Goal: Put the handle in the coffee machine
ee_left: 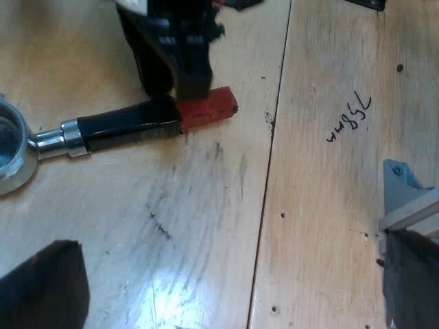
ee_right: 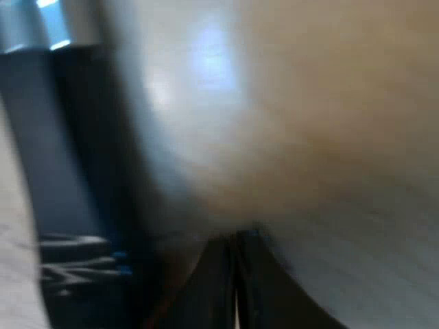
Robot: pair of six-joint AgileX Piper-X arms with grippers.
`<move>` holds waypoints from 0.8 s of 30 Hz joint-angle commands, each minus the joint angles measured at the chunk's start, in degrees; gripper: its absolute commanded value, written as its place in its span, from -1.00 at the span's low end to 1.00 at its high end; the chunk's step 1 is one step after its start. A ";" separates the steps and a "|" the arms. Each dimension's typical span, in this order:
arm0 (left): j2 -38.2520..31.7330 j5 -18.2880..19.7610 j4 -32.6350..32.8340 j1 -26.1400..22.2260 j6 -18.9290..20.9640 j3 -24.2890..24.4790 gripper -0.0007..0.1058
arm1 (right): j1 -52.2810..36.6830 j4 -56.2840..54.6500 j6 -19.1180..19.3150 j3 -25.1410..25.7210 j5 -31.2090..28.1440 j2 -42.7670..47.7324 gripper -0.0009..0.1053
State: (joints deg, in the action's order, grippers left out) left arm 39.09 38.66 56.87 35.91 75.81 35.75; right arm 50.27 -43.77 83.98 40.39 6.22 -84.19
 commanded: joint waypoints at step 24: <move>-2.34 -0.71 2.41 -7.27 -0.28 0.38 0.67 | 14.01 27.56 -16.75 2.80 1.71 -7.30 -0.98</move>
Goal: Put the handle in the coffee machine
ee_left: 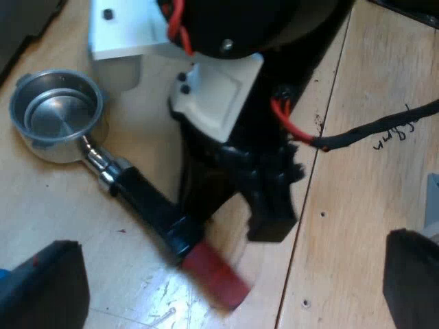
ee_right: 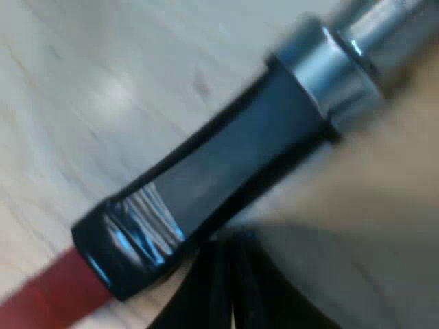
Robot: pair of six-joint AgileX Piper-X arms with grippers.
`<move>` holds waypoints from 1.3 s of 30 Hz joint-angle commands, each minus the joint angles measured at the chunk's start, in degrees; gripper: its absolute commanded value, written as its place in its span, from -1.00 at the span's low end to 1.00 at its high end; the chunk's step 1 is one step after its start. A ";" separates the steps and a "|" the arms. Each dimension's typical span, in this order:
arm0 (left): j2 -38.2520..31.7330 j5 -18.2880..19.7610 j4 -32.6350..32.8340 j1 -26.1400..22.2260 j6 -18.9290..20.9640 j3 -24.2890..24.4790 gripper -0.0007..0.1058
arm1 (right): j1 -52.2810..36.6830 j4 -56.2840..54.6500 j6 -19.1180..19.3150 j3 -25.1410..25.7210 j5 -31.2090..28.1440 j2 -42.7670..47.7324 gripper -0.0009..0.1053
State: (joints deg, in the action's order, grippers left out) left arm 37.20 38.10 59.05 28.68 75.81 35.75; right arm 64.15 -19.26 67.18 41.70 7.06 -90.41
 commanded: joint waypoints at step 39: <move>-15.63 -0.27 4.25 -5.91 1.00 1.44 0.67 | 0.13 -16.58 5.01 12.30 -16.41 18.79 0.63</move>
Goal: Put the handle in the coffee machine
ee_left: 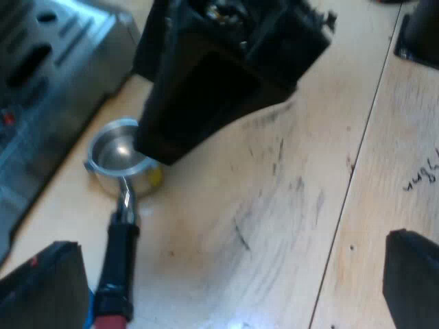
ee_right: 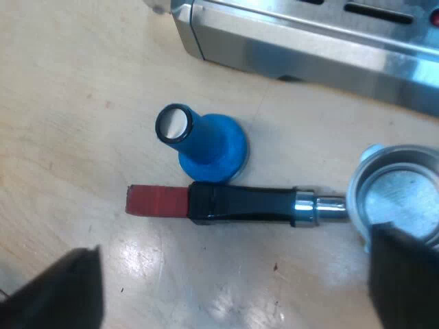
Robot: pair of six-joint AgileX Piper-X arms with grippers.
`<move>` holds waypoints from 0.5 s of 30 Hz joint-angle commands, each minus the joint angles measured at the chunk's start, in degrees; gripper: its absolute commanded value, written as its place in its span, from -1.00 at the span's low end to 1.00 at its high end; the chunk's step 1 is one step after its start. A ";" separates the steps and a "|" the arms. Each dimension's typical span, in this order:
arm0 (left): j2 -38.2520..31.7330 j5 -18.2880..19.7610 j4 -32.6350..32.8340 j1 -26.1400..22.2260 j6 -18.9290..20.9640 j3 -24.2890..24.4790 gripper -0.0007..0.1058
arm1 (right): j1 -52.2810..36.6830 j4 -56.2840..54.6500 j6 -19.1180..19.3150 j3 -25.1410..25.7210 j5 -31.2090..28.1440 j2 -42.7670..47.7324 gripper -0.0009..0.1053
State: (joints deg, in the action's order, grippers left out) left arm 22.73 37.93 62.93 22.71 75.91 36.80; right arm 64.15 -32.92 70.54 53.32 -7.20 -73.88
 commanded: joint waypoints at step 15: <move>-9.20 -14.06 0.14 0.06 9.20 0.16 0.67 | -3.47 -9.33 1.65 0.68 -3.70 -1.36 0.63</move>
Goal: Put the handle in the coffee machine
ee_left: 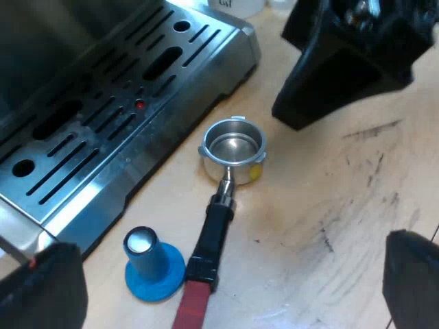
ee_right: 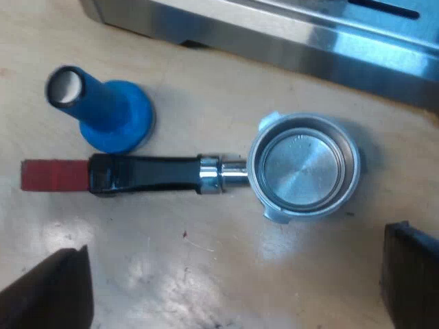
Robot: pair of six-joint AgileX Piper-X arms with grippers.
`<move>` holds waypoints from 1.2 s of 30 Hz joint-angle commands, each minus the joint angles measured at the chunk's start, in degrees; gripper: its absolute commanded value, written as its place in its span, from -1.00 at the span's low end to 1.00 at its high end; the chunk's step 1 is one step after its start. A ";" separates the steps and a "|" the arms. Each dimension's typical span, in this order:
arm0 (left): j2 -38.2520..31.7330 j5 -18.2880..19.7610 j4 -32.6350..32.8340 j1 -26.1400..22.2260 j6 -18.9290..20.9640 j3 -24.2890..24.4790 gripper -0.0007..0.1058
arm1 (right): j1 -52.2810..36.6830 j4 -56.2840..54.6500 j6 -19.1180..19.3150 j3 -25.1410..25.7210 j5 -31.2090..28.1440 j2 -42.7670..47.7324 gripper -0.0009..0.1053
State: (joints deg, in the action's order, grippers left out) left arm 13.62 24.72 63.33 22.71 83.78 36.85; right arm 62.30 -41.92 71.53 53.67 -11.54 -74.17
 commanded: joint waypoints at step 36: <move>-0.10 -0.85 -0.27 0.06 1.32 0.12 0.67 | -11.47 5.79 9.15 5.12 10.57 -22.18 0.63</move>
State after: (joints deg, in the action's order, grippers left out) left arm 13.62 24.67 63.33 22.71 84.43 36.85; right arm 51.06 -35.30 79.43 58.25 -1.50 -96.34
